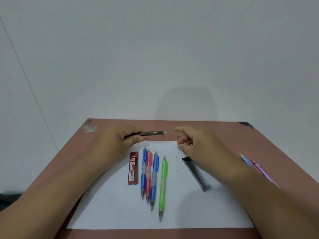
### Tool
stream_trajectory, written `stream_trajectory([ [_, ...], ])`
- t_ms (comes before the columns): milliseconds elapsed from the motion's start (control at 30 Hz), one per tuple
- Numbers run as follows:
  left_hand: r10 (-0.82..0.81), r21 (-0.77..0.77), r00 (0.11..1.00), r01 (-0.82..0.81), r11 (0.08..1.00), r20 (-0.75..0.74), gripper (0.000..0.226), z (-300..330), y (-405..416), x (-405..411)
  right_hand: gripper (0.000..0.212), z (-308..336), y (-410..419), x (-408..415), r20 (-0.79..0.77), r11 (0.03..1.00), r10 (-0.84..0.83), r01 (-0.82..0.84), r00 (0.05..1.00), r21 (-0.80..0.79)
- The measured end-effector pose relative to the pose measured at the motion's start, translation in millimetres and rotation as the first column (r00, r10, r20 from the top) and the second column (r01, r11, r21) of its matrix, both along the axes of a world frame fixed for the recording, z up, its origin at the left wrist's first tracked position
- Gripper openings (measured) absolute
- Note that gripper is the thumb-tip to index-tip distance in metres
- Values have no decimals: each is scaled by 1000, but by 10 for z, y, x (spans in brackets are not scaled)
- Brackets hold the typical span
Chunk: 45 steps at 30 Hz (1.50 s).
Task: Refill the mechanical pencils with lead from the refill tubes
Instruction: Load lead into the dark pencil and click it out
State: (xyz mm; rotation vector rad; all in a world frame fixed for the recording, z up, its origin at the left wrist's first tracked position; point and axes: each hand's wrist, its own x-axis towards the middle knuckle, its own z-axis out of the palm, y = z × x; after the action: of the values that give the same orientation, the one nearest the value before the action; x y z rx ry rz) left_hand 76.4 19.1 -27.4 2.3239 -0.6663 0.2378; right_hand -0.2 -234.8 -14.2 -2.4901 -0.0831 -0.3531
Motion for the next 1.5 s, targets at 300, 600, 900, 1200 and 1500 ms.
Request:
stream_trajectory([
  [300,-26,18,1000,26,999,-7,9,-37,-17,32,52,-64,-24,59,-29,998,-12,14,1000,58],
  [600,-63,4,998,62,998,13,16,-11,-27,0,29,-19,-10,-20,-7,989,-54,54,999,136],
  [900,-117,10,993,117,993,14,7,-2,-48,-29,5,13,108,-45,141,985,49,-72,989,159],
  [1200,-84,-9,996,84,996,-1,8,-15,-34,-20,9,75,-86,3,84,1000,-24,22,996,21],
  [1500,-83,-2,996,83,997,19,8,-31,-19,0,28,-1,-157,27,-65,978,-49,34,997,-205],
])
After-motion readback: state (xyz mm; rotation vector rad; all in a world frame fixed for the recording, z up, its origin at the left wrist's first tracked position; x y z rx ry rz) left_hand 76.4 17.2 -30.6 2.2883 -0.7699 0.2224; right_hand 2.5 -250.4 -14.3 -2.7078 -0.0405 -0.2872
